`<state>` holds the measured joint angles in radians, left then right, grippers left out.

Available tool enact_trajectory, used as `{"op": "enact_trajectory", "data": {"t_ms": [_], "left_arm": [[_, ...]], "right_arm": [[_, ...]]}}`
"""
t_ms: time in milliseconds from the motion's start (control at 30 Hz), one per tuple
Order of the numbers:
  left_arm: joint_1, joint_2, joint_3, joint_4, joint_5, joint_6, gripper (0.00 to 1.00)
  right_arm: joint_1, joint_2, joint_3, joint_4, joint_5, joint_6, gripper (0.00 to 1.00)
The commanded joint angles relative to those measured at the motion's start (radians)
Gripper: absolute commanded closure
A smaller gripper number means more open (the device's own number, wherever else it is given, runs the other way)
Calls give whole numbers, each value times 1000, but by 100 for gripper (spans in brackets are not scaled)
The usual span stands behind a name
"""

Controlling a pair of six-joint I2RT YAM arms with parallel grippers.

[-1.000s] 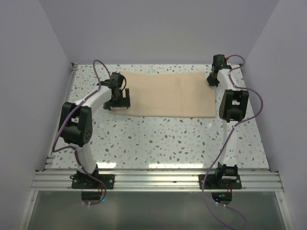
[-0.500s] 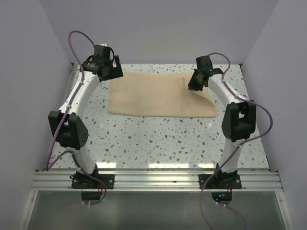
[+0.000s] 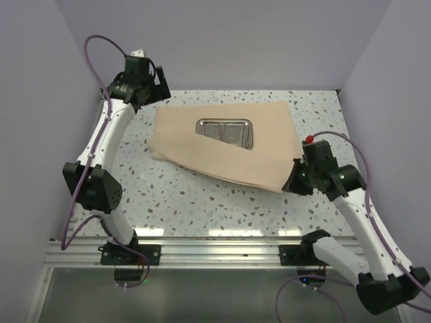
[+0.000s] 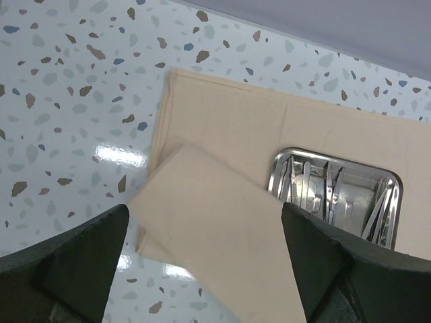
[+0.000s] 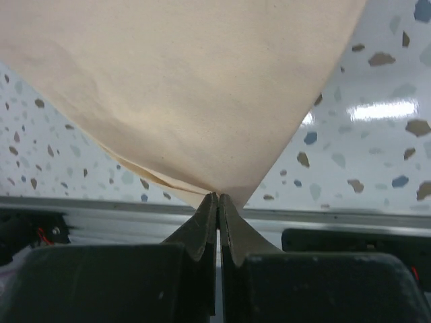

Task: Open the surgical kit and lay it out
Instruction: Open the surgical kit at the center of the board.

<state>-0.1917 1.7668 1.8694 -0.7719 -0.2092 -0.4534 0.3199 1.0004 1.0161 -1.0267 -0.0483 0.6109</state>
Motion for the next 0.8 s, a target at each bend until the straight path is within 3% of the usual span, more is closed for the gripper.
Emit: {"op": "enact_trajectory", "data": {"t_ms": [0,200,233,267,300,567,767], "left_arm": [[5,-47,-3,36,8,-37,0],[5,-20,27,43,11,-42,0],[5,-14,34,40,13,-39,0],[5,-7,37,39,16,-39,0],[3,-3,37,36,22,-39,0],[3,-53,-73,37,28,-11,0],[-6,-192,-340,79,53,-45,0]], "right_arm": [[2,-129,-11,-305,-52,-31,100],[1,-252,-109,-512,-30,-46,98],[2,-262,-126,-513,-42,-54,41],[1,-270,-140,-519,-56,-50,11],[1,-278,-146,-515,-53,-34,2],[1,-197,-15,-423,82,10,2],[1,123,169,-126,65,-17,1]]}}
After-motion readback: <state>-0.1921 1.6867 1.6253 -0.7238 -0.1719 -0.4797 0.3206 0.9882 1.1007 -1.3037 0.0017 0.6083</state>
